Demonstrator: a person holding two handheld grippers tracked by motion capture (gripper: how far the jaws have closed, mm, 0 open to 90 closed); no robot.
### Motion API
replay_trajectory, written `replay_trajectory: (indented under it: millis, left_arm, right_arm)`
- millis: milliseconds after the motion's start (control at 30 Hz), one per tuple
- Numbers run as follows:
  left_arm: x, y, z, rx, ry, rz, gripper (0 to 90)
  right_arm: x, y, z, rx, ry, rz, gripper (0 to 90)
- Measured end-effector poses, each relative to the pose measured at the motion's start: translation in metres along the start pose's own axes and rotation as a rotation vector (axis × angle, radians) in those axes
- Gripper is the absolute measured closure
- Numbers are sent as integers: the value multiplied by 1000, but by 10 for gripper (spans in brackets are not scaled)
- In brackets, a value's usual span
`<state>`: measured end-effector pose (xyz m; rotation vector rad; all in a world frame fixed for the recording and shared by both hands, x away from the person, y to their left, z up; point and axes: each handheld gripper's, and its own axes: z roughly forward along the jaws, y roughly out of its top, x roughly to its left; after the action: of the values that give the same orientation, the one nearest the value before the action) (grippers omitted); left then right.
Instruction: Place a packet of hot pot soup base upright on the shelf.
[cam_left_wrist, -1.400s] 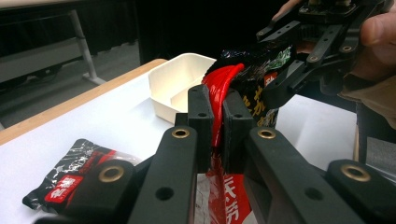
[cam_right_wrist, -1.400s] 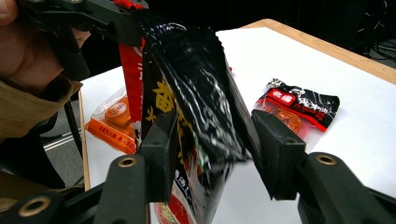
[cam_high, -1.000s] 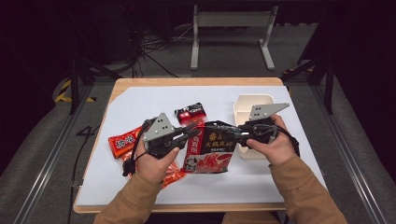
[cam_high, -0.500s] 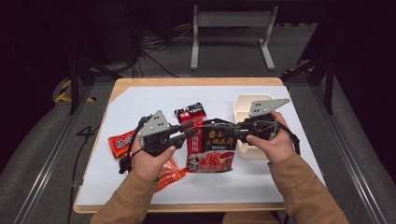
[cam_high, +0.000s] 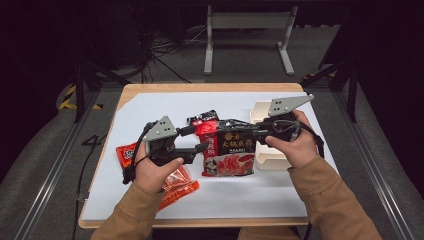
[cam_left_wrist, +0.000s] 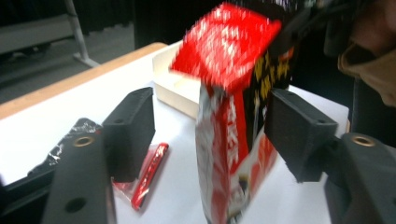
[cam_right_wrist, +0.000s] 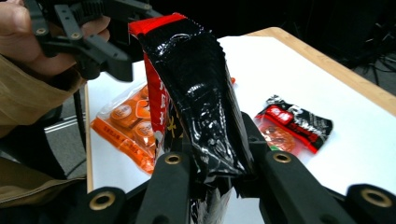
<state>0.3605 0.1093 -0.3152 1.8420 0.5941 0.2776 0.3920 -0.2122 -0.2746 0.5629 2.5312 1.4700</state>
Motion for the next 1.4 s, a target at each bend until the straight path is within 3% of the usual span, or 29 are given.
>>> replay_trajectory:
  millis: [400, 833, 1167, 1400]
  left_arm:
    - [13, -3, -2, 37, 25, -51, 247]
    - [29, -10, -5, 41, 40, -56, 220]
    - [33, -13, -4, 53, 44, -58, 208]
    - [35, -15, -3, 58, 52, -61, 204]
  right_arm:
    - [-12, 17, -15, -18, -35, -10, 781]
    - [-39, 29, -33, -48, -93, 3, 780]
    - [-58, 33, -45, -62, -151, -22, 780]
    - [-75, 33, -53, -73, -190, -14, 779]
